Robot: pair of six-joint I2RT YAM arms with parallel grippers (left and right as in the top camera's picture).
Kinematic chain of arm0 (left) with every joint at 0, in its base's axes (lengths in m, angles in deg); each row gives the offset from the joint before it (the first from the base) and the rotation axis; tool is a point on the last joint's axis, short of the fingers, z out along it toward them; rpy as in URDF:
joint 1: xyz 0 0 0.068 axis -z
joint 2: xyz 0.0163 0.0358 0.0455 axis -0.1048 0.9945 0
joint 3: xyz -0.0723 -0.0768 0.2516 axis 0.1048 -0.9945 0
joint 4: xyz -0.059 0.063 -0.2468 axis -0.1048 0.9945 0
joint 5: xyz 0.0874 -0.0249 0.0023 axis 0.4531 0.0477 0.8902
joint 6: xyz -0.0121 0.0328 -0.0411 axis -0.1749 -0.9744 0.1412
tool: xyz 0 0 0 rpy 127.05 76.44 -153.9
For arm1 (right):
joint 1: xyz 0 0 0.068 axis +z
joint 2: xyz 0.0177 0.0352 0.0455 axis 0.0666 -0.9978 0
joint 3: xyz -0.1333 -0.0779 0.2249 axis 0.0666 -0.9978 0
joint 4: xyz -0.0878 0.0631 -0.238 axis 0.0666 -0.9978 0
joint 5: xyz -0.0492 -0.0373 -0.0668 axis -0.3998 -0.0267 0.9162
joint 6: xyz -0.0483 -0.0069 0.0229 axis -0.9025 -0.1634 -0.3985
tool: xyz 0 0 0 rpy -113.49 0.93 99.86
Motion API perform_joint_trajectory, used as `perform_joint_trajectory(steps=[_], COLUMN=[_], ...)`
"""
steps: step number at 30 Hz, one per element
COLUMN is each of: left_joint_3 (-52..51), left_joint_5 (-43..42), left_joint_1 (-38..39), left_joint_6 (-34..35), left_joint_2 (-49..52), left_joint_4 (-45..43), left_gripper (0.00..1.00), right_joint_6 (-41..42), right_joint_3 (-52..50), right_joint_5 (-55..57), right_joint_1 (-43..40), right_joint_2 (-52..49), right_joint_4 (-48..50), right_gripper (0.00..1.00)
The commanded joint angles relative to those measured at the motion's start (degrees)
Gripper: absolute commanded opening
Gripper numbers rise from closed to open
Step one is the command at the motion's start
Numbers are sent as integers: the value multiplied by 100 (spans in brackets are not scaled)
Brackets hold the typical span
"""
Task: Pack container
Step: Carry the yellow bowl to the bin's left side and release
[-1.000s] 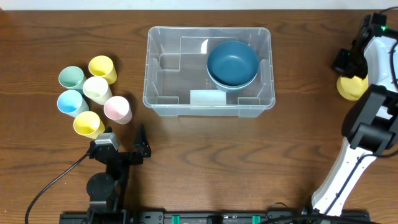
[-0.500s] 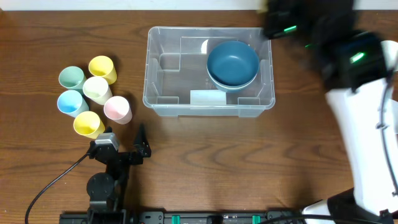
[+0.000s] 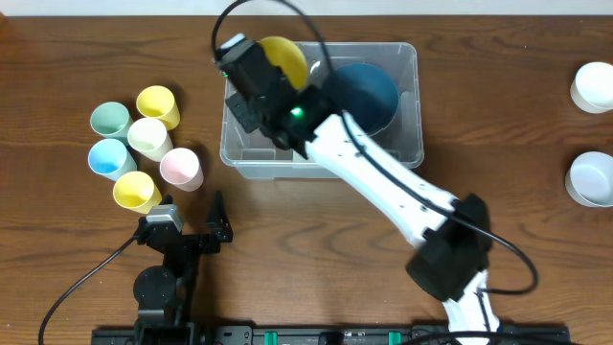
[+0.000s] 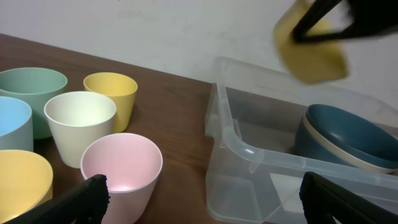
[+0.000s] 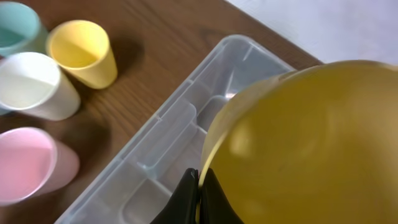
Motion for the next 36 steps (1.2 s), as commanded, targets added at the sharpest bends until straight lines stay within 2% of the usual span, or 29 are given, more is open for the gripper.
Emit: perform_joint_trajectory(steps=[1, 7, 17, 36], left_joint_3=[-129, -129, -129, -129], left_joint_5=[-63, -63, -63, -63], left_joint_1=[7, 7, 7, 7], left_joint_6=[-7, -4, -7, -7], left_joint_2=[-33, -33, -33, -33], left_joint_4=[140, 140, 140, 140], left_gripper=[98, 98, 98, 98], right_joint_6=[-105, -138, -52, -9], right_joint_3=[22, 22, 22, 22], right_joint_5=[256, 114, -114, -133], right_joint_1=[-68, -212, -396, -520], right_joint_2=[-269, -785, -1408, -1679], right_joint_4=[278, 706, 820, 774], right_gripper=[1, 1, 1, 1])
